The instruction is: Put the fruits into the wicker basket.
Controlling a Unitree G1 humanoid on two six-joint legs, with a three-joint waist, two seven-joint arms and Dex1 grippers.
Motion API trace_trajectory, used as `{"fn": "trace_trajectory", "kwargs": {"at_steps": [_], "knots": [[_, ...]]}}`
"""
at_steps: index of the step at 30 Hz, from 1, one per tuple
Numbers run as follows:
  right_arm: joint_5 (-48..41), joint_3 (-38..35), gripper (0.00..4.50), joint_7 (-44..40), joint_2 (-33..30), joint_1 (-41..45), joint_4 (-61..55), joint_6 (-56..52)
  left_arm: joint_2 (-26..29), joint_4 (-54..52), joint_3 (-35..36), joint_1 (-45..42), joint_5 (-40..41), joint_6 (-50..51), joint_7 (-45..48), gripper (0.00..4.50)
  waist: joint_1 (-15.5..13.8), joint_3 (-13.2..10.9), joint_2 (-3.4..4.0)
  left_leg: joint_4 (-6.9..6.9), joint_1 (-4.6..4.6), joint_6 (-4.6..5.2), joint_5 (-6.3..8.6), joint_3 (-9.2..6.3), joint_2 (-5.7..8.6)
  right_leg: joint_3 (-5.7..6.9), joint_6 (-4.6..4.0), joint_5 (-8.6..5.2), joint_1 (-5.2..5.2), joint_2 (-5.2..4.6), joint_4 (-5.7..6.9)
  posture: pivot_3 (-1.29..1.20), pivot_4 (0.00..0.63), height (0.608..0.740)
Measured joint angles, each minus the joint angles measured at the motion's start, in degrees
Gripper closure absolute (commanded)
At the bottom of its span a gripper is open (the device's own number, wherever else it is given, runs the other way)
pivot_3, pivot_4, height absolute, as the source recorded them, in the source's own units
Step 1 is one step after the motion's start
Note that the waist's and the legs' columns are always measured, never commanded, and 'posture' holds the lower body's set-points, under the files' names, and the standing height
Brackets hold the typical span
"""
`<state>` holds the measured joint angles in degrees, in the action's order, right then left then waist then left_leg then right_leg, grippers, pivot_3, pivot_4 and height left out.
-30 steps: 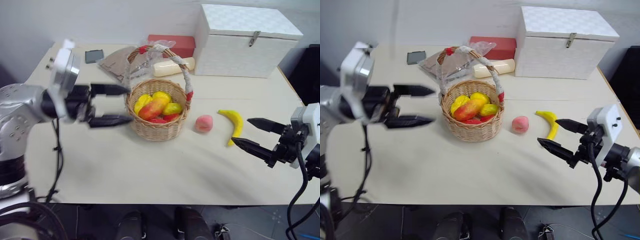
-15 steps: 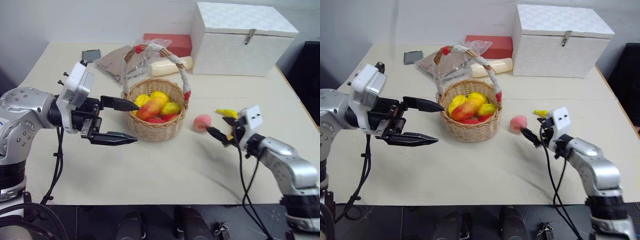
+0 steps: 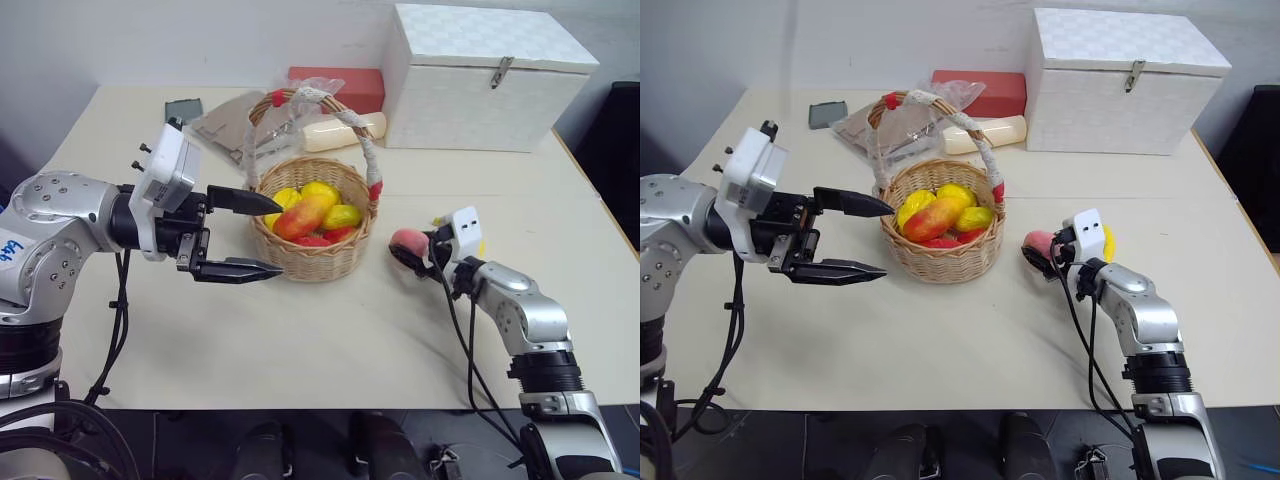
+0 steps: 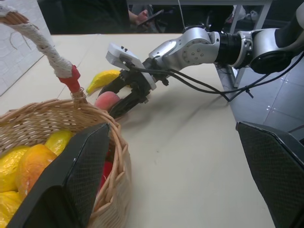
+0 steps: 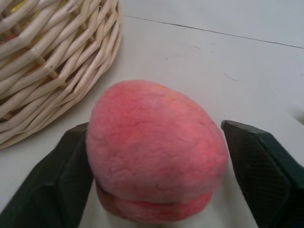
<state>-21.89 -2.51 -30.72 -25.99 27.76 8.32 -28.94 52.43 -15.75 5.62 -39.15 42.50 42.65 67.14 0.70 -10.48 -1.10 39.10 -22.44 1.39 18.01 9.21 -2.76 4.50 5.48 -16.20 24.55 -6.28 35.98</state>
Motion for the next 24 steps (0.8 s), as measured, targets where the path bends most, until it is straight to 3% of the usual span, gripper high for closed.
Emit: {"fn": "trace_trajectory", "kwargs": {"at_steps": [2,3,9,13,16,19,24], "knots": [[-0.1,-0.2,1.86,-0.9,-0.1,-0.2,-0.9,0.0,0.0,0.8,0.0,0.0,-0.2,-0.2,-0.1,0.00,0.1,0.0,0.00,0.00,-0.01,0.00,0.00,0.00,0.00,0.00,0.00,0.00,0.00,0.00,0.00,0.00,0.150,0.740],[-0.3,-0.3,1.95,-1.6,-0.3,-0.6,-2.2,0.0,0.0,0.9,0.1,0.0,-0.3,-0.3,-0.3,0.00,0.2,0.0,0.00,0.00,-0.01,0.00,0.00,0.00,-0.01,0.01,0.00,0.00,0.00,0.00,0.01,0.00,0.150,0.740],[-12.0,-3.6,1.96,-12.4,-9.5,-10.5,-23.6,-7.4,2.3,3.3,3.7,3.1,-1.7,-1.4,-1.4,0.00,0.0,0.0,0.04,-0.08,-0.05,0.03,0.04,-0.03,-0.02,0.03,0.02,0.01,0.00,-0.01,-0.02,0.00,0.150,0.740],[-17.1,-3.5,1.96,-14.2,-11.7,-10.1,-35.1,-11.2,2.8,2.9,6.1,3.7,-1.1,-0.9,-2.1,0.00,0.7,0.0,0.00,-0.04,0.08,0.02,0.05,-0.01,-0.02,-0.01,0.02,0.01,-0.05,-0.04,-0.02,0.00,0.150,0.740],[-18.4,-0.8,1.96,-9.4,-5.7,-1.1,-35.5,-14.0,3.1,3.1,6.5,3.4,-1.1,-0.9,-2.1,0.00,1.5,0.0,0.00,-0.05,0.11,-0.06,0.00,0.07,-0.05,-0.08,-0.05,0.05,0.03,-0.04,0.08,0.00,0.150,0.740],[-13.3,6.8,1.96,-3.0,0.7,11.8,-32.8,-14.7,3.1,2.8,6.2,2.9,-1.2,-0.9,-2.5,0.00,1.8,0.0,0.02,-0.09,0.11,-0.20,-0.02,0.04,-0.08,-0.04,-0.24,-0.08,0.17,-0.04,0.31,0.00,0.150,0.740],[-4.1,12.0,1.96,5.8,6.8,16.5,-24.0,-15.3,3.2,2.5,6.1,3.9,-1.6,-1.3,-2.7,0.00,0.8,0.0,0.00,0.03,-0.65,-0.10,-0.02,-0.03,0.03,0.08,-0.22,-0.10,0.73,-0.11,0.49,0.00,0.150,0.740]]}}
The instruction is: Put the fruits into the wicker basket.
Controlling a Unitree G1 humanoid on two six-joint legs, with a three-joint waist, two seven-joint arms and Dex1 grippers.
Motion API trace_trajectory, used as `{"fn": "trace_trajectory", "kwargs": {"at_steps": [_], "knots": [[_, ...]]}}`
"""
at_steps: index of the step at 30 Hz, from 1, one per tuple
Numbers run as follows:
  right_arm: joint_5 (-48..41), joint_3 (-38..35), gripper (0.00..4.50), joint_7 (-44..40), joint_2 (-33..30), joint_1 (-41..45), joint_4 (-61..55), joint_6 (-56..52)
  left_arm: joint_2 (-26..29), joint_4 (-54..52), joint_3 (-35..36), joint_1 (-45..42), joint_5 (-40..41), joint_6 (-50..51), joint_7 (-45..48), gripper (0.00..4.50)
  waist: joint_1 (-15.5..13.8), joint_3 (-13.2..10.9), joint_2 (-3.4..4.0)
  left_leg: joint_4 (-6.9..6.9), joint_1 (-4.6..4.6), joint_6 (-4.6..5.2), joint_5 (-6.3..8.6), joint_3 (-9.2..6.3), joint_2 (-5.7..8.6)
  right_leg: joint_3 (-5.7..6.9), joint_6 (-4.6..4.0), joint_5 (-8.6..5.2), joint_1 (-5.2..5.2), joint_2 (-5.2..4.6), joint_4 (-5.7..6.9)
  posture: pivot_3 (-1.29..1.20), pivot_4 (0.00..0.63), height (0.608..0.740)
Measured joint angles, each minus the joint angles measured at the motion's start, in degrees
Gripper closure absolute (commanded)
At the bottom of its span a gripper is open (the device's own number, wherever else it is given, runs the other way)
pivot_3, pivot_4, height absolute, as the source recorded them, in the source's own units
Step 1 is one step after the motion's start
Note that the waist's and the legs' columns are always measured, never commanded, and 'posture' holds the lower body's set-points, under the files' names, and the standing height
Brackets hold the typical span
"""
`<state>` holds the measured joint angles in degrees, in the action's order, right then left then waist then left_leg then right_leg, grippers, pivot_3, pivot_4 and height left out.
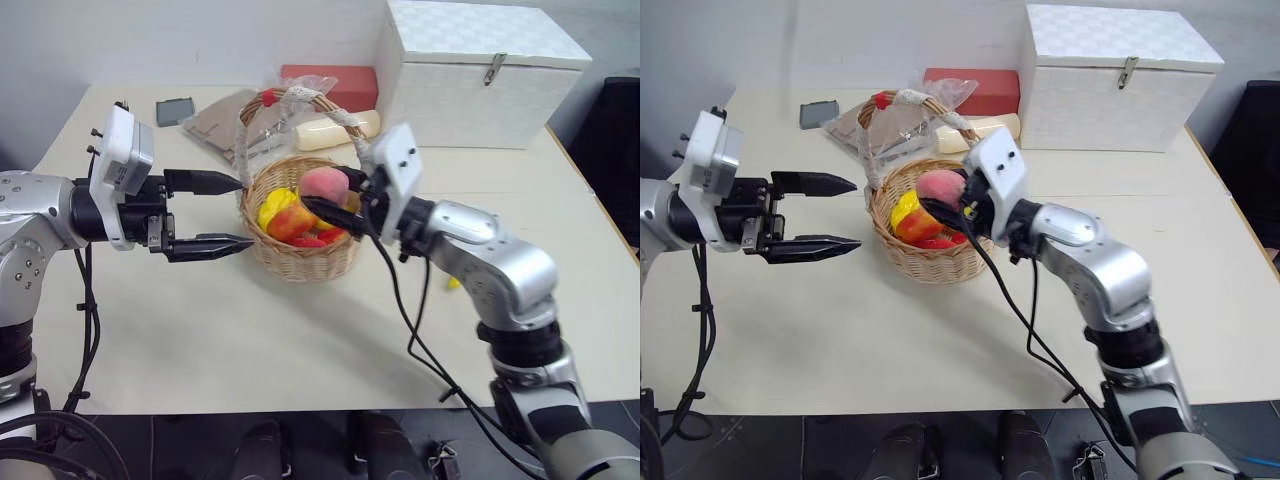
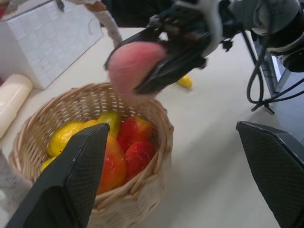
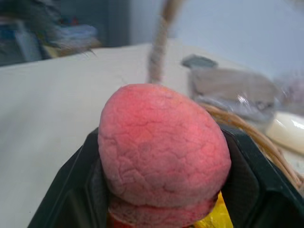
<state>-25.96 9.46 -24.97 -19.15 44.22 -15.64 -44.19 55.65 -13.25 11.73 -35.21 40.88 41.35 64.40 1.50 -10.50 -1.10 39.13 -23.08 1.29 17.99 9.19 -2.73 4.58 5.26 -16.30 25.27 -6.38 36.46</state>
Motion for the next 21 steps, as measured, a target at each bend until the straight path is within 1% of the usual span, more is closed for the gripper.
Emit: {"fn": "trace_trajectory", "kwargs": {"at_steps": [1,3,5,8,9,11,14,17,19,21], "knots": [[0.9,0.9,1.96,0.6,0.4,0.0,0.5,-0.1,0.0,0.0,0.0,0.2,-0.2,-0.1,0.0,0.00,0.0,0.0,-0.01,0.03,-0.25,0.09,-0.03,0.07,0.06,-0.01,0.11,0.06,0.22,-0.06,0.00,0.00,0.150,0.740],[1.9,1.7,1.96,1.2,1.4,-0.2,0.7,-0.9,0.0,0.0,0.0,0.6,-0.5,-0.1,-0.2,0.00,0.1,0.0,-0.01,0.03,-0.26,0.17,0.01,0.19,0.08,0.01,0.19,0.10,0.26,-0.08,-0.05,0.00,0.150,0.740],[2.0,1.5,1.22,1.6,2.0,-0.4,0.7,-1.0,0.0,0.0,0.0,0.6,-0.5,-0.2,-0.5,0.00,0.2,0.0,-0.01,0.03,-0.24,0.18,0.01,0.24,0.06,0.02,0.24,0.13,0.25,-0.06,-0.10,0.00,0.150,0.740],[1.1,-0.4,0.24,2.2,4.2,-2.4,0.3,-2.0,0.0,-0.2,-0.1,0.5,-0.5,-0.2,-0.5,0.00,0.2,0.0,-0.02,0.03,-0.20,0.13,-0.03,0.23,0.01,0.02,0.23,0.13,0.23,-0.01,-0.02,0.00,0.150,0.740],[0.7,-0.9,0.02,2.2,4.1,-3.2,-0.1,-2.4,0.0,-0.3,-0.2,0.4,-0.5,-0.2,-0.5,0.00,0.1,0.0,-0.02,0.03,-0.18,0.11,-0.06,0.21,0.01,0.02,0.23,0.13,0.23,0.00,0.00,0.00,0.150,0.740],[-0.9,-2.7,0.02,1.7,3.5,-4.8,-1.7,-3.8,-0.3,0.0,-1.0,-0.5,-0.6,-0.4,-0.5,0.00,0.1,0.0,-0.02,0.03,-0.19,0.14,-0.10,0.19,0.02,0.00,0.23,0.13,0.23,-0.01,0.03,0.00,0.150,0.740],[-5.1,-6.3,0.02,0.5,1.9,-7.0,-7.4,-6.1,-1.5,0.9,-2.3,-2.0,-0.9,-1.0,-0.2,0.00,0.1,0.0,-0.02,0.03,-0.19,0.14,-0.10,0.18,0.03,0.00,0.23,0.13,0.23,-0.01,0.03,0.00,0.150,0.740],[-8.4,-9.1,0.02,-1.5,-2.1,-10.8,-13.0,-7.4,-3.3,2.2,-4.2,-4.0,-1.3,-2.4,0.6,0.00,0.0,0.0,-0.02,0.02,-0.18,0.14,-0.10,0.17,0.04,0.01,0.23,0.13,0.22,0.01,0.01,0.00,0.150,0.740],[-13.2,-14.6,0.02,-2.7,-6.4,-15.8,-16.9,-10.1,-4.9,3.6,-6.0,-5.4,-2.0,-2.9,1.0,0.00,-0.5,0.0,-0.03,0.02,-0.21,0.17,-0.09,0.15,0.07,0.02,0.25,0.14,0.20,0.00,-0.04,0.00,0.150,0.740],[-20.5,-25.7,0.02,-3.9,-12.8,-21.6,-20.1,-14.1,-6.7,5.4,-7.8,-7.8,-2.3,-3.4,1.8,0.00,-1.3,0.0,-0.03,0.03,-0.23,0.26,-0.08,0.18,0.11,0.01,0.32,0.18,0.19,-0.01,-0.12,0.00,0.150,0.740]]}}
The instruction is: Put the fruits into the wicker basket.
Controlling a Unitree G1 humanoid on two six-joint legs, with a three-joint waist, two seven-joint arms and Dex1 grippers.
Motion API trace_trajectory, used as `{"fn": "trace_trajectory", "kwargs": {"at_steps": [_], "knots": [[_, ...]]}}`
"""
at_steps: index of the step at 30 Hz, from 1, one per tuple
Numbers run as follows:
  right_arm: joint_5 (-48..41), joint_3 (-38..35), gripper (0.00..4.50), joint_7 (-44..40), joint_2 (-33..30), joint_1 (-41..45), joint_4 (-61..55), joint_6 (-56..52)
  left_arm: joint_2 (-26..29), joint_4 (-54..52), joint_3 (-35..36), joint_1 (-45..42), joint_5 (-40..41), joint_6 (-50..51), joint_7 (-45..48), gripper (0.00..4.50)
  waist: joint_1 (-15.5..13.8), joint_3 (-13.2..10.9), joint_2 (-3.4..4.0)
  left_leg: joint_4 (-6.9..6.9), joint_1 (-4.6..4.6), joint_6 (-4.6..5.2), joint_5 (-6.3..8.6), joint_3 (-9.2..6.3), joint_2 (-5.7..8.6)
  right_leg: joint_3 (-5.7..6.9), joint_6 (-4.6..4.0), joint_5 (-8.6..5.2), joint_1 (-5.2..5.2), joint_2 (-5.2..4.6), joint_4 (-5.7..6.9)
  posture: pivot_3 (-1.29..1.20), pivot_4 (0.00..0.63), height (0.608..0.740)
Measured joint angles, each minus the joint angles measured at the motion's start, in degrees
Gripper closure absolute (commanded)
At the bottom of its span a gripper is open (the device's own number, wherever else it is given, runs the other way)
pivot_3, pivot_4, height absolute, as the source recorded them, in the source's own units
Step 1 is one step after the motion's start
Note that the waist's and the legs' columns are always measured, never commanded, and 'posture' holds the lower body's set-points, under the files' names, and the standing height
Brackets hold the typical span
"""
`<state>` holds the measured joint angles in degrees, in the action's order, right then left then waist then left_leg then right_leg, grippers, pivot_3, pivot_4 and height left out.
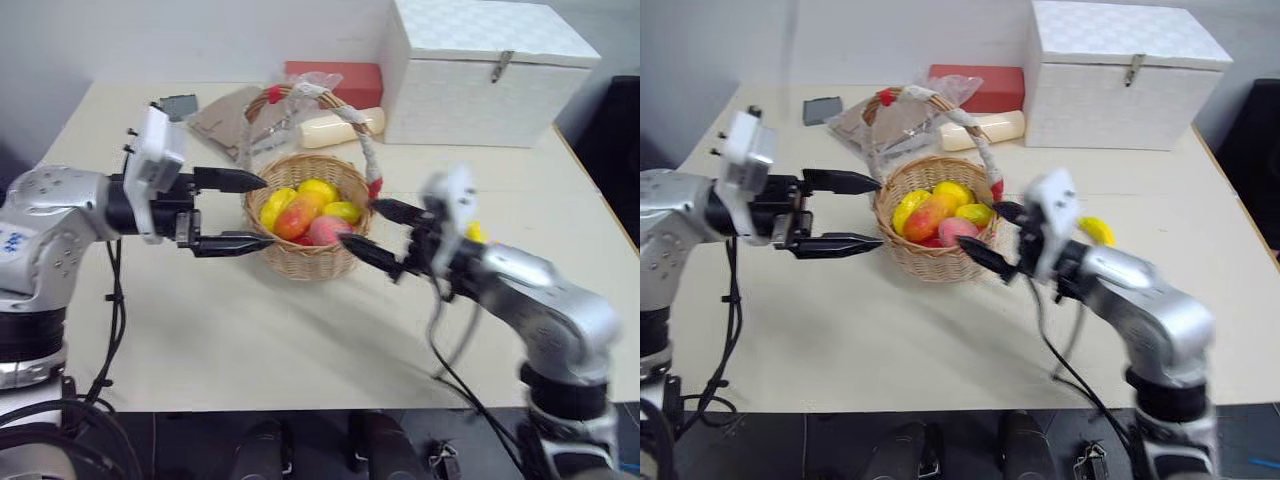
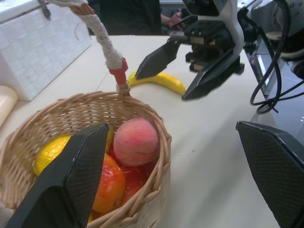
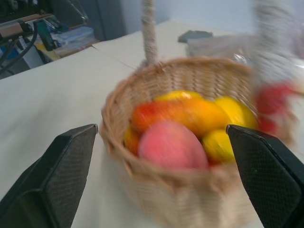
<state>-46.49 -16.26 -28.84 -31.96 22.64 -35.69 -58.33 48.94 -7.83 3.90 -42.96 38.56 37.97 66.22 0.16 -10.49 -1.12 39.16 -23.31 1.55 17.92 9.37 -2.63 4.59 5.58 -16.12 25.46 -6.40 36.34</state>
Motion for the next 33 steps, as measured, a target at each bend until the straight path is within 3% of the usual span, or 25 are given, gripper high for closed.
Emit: {"fn": "trace_trajectory", "kwargs": {"at_steps": [3,7,9,11,15,20,26,33], "knots": [[-7.7,-16.3,0.02,-3.1,-9.4,-9.6,-1.6,-3.5,-0.7,2.1,-0.4,-2.0,-0.2,-0.6,1.3,0.00,-0.5,0.0,0.00,0.00,0.05,0.06,0.04,-0.01,0.01,0.00,0.04,0.02,-0.11,0.04,-0.36,0.00,0.150,0.740],[-11.2,-35.4,0.02,-10.9,-15.6,-29.5,-1.5,-6.5,-2.1,4.4,-1.8,-4.1,-0.6,-1.2,3.2,0.00,-0.9,0.0,-0.01,-0.01,0.21,0.04,0.03,-0.03,0.13,-0.03,0.03,0.03,-0.26,0.16,-0.42,0.00,0.150,0.740],[-11.4,-42.0,0.02,-14.2,-16.0,-36.0,-1.0,-6.4,-2.6,4.9,-1.9,-4.2,-0.7,-1.3,3.9,0.00,-0.5,0.0,-0.01,0.00,0.42,0.04,0.03,0.03,0.12,-0.13,0.02,0.05,-0.42,0.18,-0.40,0.00,0.150,0.740],[-11.1,-43.7,0.02,-15.4,-16.0,-38.7,-1.1,-4.8,-3.2,5.3,-2.5,-4.2,-0.7,-1.4,4.3,0.00,0.1,0.0,-0.07,-0.06,1.01,0.02,0.13,0.03,-0.05,-0.15,0.00,0.06,-1.03,0.19,-0.51,0.00,0.150,0.740],[-8.5,-38.1,0.02,-12.2,-14.8,-36.3,-0.4,-0.9,-4.5,5.2,-2.7,-4.2,-0.7,-1.2,4.4,0.00,0.4,0.0,-0.09,-0.09,1.20,0.00,0.21,0.01,-0.16,-0.18,-0.03,0.05,-1.18,0.13,-0.51,0.00,0.150,0.740],[-3.1,-22.6,0.02,-2.1,-13.7,-23.8,3.5,1.2,-6.2,3.2,-3.9,-4.3,-0.7,-0.7,3.5,0.00,0.2,0.0,-0.07,-0.06,1.01,-0.06,0.15,0.01,-0.11,-0.15,-0.07,0.03,-0.97,0.07,-0.41,0.00,0.150,0.740],[9.0,-7.0,0.02,10.6,-9.9,-7.8,18.5,2.2,-8.7,-2.0,-3.6,-3.8,0.0,2.0,-1.5,0.00,-0.1,0.0,-0.07,-0.04,0.90,0.02,0.09,0.03,-0.05,-0.11,-0.04,0.02,-0.91,0.01,-0.42,0.00,0.150,0.740],[15.8,-1.8,0.02,15.9,-3.6,1.4,32.5,2.3,-9.1,-5.5,-2.2,-3.4,1.7,4.4,-5.0,0.00,0.2,0.0,-0.07,-0.04,0.91,-0.02,0.06,0.08,-0.10,-0.13,-0.01,0.04,-0.90,0.07,-0.42,0.00,0.150,0.740]]}}
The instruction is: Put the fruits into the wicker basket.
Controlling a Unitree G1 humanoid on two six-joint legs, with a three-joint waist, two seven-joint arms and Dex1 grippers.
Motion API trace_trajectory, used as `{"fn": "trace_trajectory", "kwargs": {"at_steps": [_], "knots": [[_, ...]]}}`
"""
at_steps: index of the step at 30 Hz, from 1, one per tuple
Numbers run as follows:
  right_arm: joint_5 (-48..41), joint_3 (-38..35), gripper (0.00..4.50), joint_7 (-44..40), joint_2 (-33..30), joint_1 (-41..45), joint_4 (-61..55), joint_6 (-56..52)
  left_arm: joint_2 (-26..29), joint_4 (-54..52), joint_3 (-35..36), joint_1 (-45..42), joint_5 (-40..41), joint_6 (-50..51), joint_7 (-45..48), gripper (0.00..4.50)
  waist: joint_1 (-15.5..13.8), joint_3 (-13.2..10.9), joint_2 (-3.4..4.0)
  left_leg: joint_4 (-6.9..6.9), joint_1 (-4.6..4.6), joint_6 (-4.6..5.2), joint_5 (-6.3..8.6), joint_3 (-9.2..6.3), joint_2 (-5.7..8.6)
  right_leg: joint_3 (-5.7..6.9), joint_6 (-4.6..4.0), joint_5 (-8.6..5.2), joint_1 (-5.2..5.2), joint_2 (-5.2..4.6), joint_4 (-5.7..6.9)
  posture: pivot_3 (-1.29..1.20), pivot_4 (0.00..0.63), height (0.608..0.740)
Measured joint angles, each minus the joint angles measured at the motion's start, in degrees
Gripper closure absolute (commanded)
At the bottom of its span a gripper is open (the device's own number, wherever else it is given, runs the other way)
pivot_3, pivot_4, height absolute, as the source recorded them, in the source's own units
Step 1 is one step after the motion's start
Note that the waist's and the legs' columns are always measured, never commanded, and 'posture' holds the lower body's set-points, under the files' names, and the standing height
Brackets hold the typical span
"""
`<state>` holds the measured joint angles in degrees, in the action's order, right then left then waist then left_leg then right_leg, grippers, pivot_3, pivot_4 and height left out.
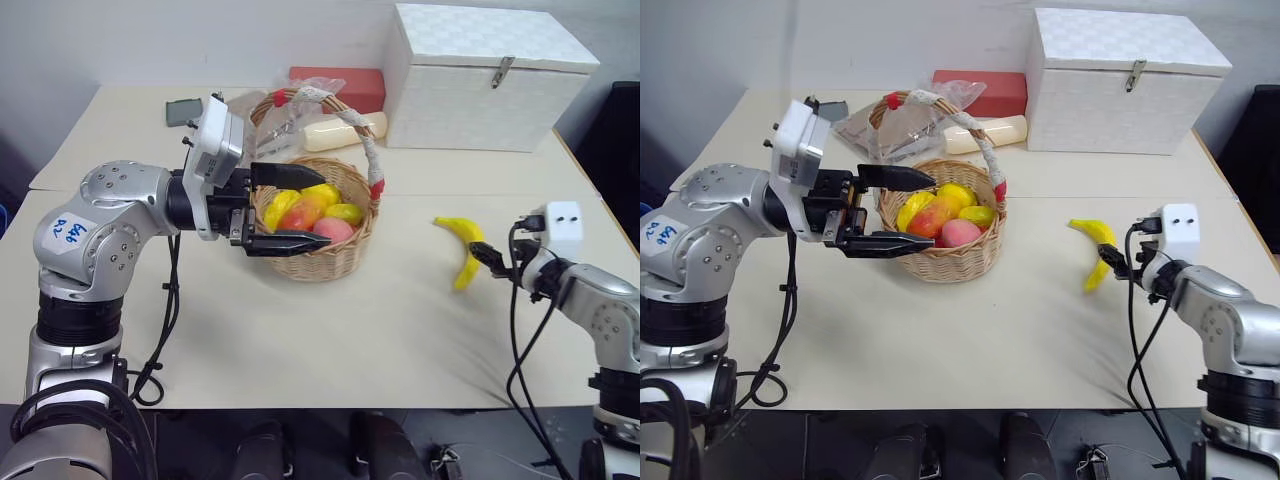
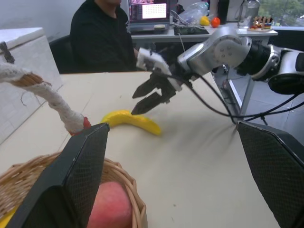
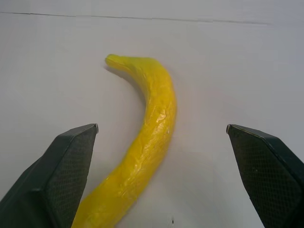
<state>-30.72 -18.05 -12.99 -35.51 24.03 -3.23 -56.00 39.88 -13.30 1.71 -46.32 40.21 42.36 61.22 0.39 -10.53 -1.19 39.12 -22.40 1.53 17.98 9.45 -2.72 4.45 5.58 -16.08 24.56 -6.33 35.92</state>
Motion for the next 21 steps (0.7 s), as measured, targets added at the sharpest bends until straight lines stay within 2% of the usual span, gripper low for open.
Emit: {"fn": "trace_trajectory", "kwargs": {"at_steps": [3,7,11,13,15,18,21], "knots": [[2.6,1.6,0.02,0.8,1.6,2.1,4.9,2.0,0.8,-0.5,0.2,1.1,0.0,0.1,-0.5,0.00,0.2,0.0,0.01,-0.01,0.00,-0.01,0.00,0.01,0.00,-0.01,0.00,0.00,0.01,0.00,0.02,0.00,0.150,0.740],[6.6,4.1,1.33,0.9,3.9,4.7,10.9,6.1,1.2,-1.3,0.5,2.0,0.0,0.1,-1.3,0.00,0.5,0.0,0.01,-0.02,0.00,-0.01,0.00,0.00,0.00,0.00,0.00,0.00,0.00,-0.01,0.00,0.00,0.150,0.740],[9.6,6.9,2.76,-1.7,3.3,4.9,12.2,9.8,1.5,-1.7,0.6,2.0,0.0,0.1,-1.8,0.00,0.8,0.0,0.01,-0.02,0.01,-0.02,0.00,0.00,-0.01,0.00,0.00,0.00,-0.01,-0.01,0.01,0.00,0.150,0.740],[10.4,7.9,3.34,-3.2,3.1,4.5,11.5,10.7,1.7,-1.6,0.6,2.0,0.0,0.0,-1.8,0.00,1.0,0.0,0.01,-0.02,0.00,-0.04,0.00,-0.02,-0.02,0.02,0.00,0.00,-0.01,0.00,0.02,0.00,0.150,0.740],[10.4,7.8,3.72,-4.2,2.9,3.6,10.4,10.8,2.0,-1.4,0.6,2.0,-0.1,-0.1,-1.8,0.00,1.0,0.0,0.01,-0.03,0.00,-0.05,0.00,-0.02,-0.02,0.02,0.00,0.00,-0.01,0.00,0.03,0.00,0.150,0.740],[7.8,5.6,3.78,-8.1,1.2,-0.7,5.2,9.4,3.9,-0.5,1.8,2.2,-0.2,-0.2,-1.8,0.00,1.0,0.0,0.04,-0.06,-0.03,-0.04,0.00,-0.02,-0.01,0.02,0.01,0.00,0.01,-0.01,0.03,0.00,0.150,0.740],[0.7,3.4,3.78,-16.7,-4.2,-5.9,-5.2,5.6,7.1,0.5,5.0,4.3,-0.2,-0.2,-1.5,0.00,1.1,-0.1,0.09,-0.10,-0.02,-0.04,0.02,-0.01,-0.02,0.01,0.02,-0.01,0.02,-0.01,-0.02,0.00,0.150,0.740]]}}
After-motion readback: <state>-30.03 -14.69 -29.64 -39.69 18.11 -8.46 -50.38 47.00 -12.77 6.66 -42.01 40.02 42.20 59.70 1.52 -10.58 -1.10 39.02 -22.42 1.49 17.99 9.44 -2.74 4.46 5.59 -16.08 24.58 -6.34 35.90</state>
